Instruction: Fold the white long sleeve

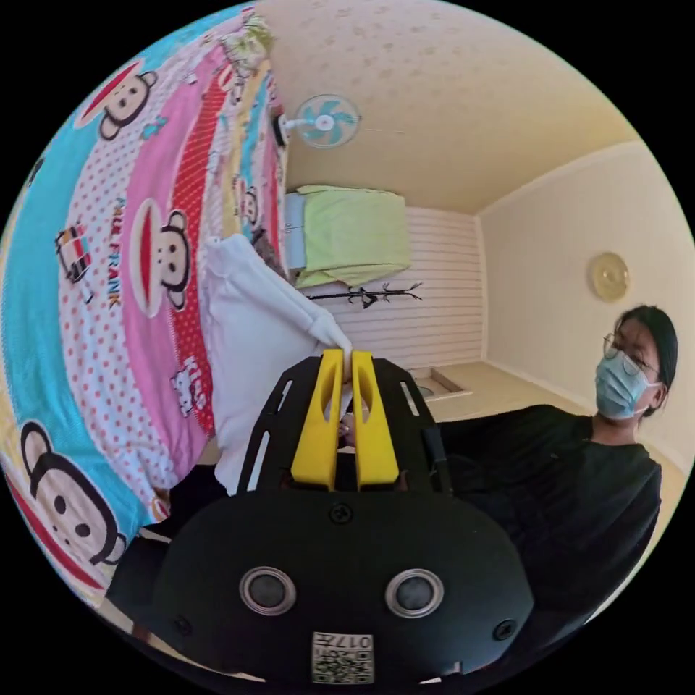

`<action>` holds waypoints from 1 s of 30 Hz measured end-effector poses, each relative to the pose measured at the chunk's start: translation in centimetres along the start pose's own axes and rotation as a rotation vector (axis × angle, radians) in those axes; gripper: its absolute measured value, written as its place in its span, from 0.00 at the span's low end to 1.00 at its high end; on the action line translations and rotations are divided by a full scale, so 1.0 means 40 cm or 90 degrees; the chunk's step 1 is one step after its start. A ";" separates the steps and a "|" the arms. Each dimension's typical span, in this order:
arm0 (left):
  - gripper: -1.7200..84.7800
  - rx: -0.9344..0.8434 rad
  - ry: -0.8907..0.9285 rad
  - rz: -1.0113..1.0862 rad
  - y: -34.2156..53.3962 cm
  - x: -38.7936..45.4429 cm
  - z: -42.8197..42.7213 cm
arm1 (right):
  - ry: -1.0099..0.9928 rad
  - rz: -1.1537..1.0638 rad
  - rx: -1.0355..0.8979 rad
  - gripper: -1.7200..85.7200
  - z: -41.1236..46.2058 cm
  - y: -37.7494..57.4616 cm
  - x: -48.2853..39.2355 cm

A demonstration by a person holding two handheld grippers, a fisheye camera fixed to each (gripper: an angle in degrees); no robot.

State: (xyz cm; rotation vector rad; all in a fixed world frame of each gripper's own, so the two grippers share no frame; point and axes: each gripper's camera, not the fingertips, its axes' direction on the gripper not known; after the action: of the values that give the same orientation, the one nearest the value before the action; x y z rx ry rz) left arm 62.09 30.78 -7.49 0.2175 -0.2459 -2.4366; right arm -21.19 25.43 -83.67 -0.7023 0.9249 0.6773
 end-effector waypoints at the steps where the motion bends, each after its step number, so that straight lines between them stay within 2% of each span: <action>1: 0.02 0.007 0.056 0.055 0.004 0.061 0.010 | -0.045 -0.049 0.019 0.03 -0.016 -0.010 -0.033; 6: 0.02 0.010 0.294 0.340 0.031 0.292 0.029 | -0.234 -0.267 0.076 0.03 -0.065 0.004 -0.168; 9: 0.02 0.091 0.447 0.350 0.033 0.307 -0.008 | -0.283 -0.330 0.070 0.04 -0.052 0.033 -0.203; 11: 0.02 0.121 0.470 0.417 0.060 0.372 -0.030 | -0.302 -0.374 0.050 0.04 -0.022 0.059 -0.233; 12: 0.02 0.075 0.465 0.471 0.076 0.434 -0.033 | -0.305 -0.389 0.042 0.05 -0.013 0.067 -0.244; 14: 0.02 -0.014 0.372 0.529 0.109 0.527 -0.025 | -0.284 -0.439 -0.009 0.07 0.036 0.093 -0.288; 15: 0.02 -0.058 0.274 0.565 0.138 0.575 -0.022 | -0.271 -0.448 -0.023 0.07 0.050 0.098 -0.297; 17: 0.02 -0.075 0.228 0.588 0.184 0.623 -0.024 | -0.237 -0.473 -0.069 0.10 0.108 0.116 -0.325; 20: 0.03 -0.087 0.317 0.695 0.293 0.716 -0.014 | -0.274 -0.532 -0.112 0.11 0.162 0.144 -0.364; 22: 0.03 -0.101 0.448 0.793 0.374 0.751 0.002 | -0.284 -0.565 -0.130 0.12 0.190 0.162 -0.387; 26: 0.03 -0.073 0.565 0.726 0.415 0.700 0.066 | -0.257 -0.577 -0.164 0.15 0.271 0.188 -0.428; 30: 0.03 -0.112 0.670 0.778 0.527 0.700 0.214 | -0.257 -0.623 -0.185 0.17 0.351 0.226 -0.473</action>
State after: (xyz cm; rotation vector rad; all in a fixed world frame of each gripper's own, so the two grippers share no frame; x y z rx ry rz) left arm 51.74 -2.14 3.10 0.9004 0.2598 -0.9217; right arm -29.85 37.69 -63.41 -1.1050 0.0436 0.0536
